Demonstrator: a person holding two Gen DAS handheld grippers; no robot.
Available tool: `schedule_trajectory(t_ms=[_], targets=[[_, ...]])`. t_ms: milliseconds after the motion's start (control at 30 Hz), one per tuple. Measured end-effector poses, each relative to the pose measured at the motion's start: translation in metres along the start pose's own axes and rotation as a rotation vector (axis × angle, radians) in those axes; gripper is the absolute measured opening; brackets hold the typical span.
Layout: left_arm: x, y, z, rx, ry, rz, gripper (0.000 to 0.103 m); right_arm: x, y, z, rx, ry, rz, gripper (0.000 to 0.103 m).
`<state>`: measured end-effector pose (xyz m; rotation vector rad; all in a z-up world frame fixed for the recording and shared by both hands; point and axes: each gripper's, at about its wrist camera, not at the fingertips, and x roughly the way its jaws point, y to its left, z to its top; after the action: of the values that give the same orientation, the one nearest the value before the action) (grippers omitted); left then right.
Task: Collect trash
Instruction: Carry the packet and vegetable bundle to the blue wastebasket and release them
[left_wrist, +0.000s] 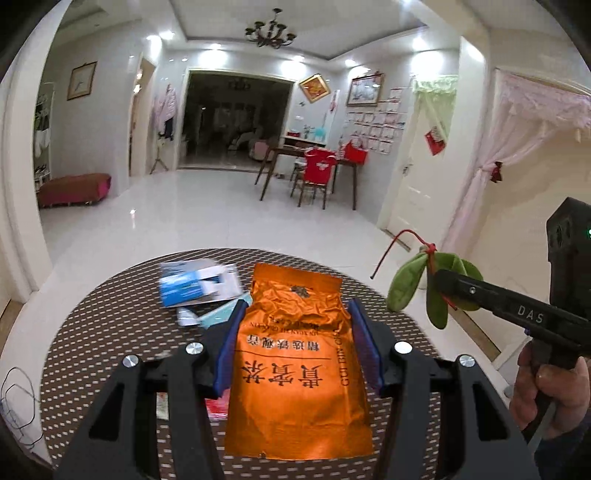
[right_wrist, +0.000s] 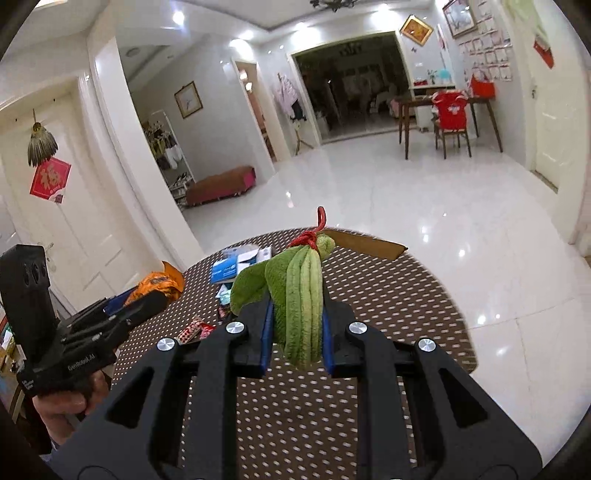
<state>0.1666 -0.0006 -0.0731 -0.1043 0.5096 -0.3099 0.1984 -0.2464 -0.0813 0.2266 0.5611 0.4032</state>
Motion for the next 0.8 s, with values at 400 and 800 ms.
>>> schedule_trajectory(t_ms=[400,800], targets=[[0.045,-0.127,-0.013,0.078,0.052,-0.187,0.054,-0.084,-0.101,-0.013,0.081,-0.069,-0.187,0.021],[0.143,-0.254,-0.081,0.218,0.282,-0.308,0.054,-0.099,-0.237,-0.095,0.295,0.07,-0.369,0.021]])
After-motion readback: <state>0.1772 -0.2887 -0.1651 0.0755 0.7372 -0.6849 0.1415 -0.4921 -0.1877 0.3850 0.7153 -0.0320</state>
